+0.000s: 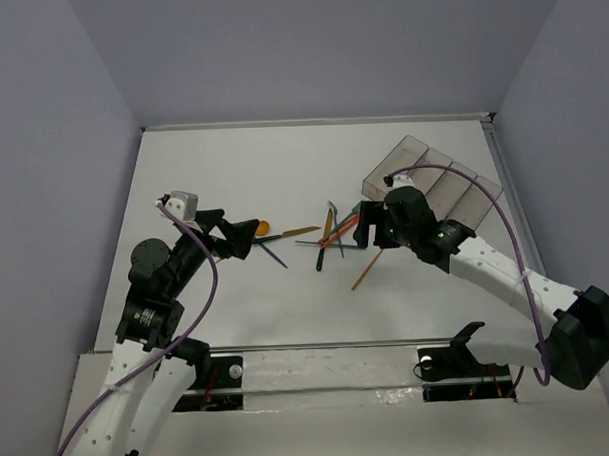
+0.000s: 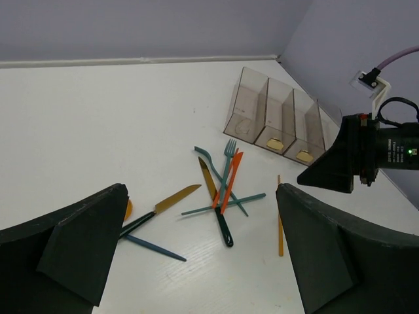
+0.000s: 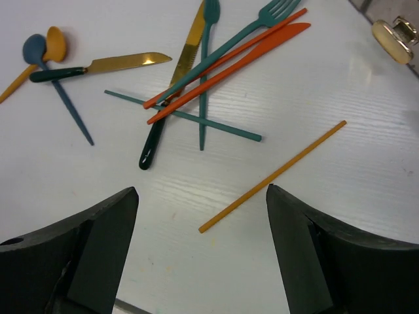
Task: Sort the eating utensils into containers
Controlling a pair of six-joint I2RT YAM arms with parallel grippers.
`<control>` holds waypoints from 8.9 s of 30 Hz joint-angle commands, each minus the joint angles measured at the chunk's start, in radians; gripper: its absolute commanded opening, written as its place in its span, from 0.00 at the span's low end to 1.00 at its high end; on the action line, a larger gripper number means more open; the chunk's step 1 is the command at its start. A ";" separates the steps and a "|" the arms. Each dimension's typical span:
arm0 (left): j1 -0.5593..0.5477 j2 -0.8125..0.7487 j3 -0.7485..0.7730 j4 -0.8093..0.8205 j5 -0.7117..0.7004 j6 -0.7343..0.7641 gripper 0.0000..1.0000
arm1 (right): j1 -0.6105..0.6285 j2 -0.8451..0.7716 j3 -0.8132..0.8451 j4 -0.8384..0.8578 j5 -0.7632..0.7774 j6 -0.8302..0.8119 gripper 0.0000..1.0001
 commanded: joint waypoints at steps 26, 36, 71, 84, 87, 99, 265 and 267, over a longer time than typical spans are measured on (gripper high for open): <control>-0.156 -0.073 0.050 -0.068 -0.207 -0.002 0.99 | 0.102 0.369 0.120 -0.038 0.413 0.291 0.55; -0.175 -0.081 0.052 -0.074 -0.205 0.001 0.99 | 0.102 0.387 0.013 -0.061 0.437 0.383 0.50; -0.175 -0.035 0.057 -0.065 -0.175 0.006 0.99 | 0.102 0.113 -0.135 0.002 0.489 0.377 0.00; -0.175 -0.016 0.060 -0.068 -0.192 0.012 0.99 | -0.233 0.044 0.049 0.156 0.414 -0.008 0.00; -0.175 -0.012 0.063 -0.065 -0.192 0.013 0.99 | -0.395 0.097 0.080 0.199 0.321 -0.052 0.00; -0.166 0.005 0.063 -0.066 -0.196 0.016 0.99 | -0.591 0.438 0.319 0.300 0.195 0.015 0.00; -0.089 -0.021 0.057 -0.057 -0.098 0.006 0.99 | -0.330 0.553 0.466 0.348 0.240 0.147 0.00; -0.089 -0.022 0.055 -0.057 -0.098 0.006 0.99 | -0.356 0.599 0.500 0.338 0.218 0.144 0.00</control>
